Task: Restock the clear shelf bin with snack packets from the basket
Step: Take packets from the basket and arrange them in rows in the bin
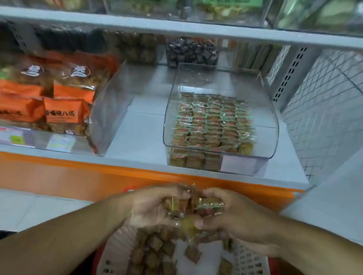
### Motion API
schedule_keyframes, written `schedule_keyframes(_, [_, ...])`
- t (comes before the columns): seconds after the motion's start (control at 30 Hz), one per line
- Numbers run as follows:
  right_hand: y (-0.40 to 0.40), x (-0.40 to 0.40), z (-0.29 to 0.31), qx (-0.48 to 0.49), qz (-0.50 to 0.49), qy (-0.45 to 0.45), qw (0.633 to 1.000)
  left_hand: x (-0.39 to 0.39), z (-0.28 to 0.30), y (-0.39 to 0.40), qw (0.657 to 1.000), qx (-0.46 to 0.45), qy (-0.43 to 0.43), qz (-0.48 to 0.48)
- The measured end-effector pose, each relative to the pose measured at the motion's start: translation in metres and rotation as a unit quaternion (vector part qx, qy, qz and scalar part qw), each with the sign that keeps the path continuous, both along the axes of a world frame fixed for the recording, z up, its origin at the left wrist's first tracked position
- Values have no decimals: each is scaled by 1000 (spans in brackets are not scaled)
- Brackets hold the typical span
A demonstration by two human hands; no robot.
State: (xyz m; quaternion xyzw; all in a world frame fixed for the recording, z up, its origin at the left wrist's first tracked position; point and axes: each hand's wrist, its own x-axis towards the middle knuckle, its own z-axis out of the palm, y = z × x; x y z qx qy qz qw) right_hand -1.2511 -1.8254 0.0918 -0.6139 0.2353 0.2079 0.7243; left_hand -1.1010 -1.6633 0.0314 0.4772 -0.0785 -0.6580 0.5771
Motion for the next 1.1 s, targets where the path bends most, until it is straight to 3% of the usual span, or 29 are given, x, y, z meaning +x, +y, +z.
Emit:
schedule_keyframes(0.17, [-1,-4,26,-121,1,-121,985,-5,41,-2,992,-24,-81,99])
schedule_keyframes(0.37, [-9,4,27,-156,10,-191,969,-10,44,-14,977,-35,-7,209])
schedule_keyframes(0.6, [-11,6,24,-86,56,-213,972,-9,45,-14,974,-43,-84,206])
schedule_keyframes(0.67, [-12,5,27,-80,35,-238,967,-8,46,-14,977,-47,-65,200])
schedule_keyframes(0.87, [-16,9,32,-109,-178,-344,915,-12,47,-12,975,-42,48,213])
schedule_keyframes(1.0, [-4,11,18,-202,-178,-347,899,-21,51,-15,976,-117,86,160])
schedule_keyframes(1.1, [-1,13,14,-211,-157,-351,899,-25,53,-18,966,-158,110,171])
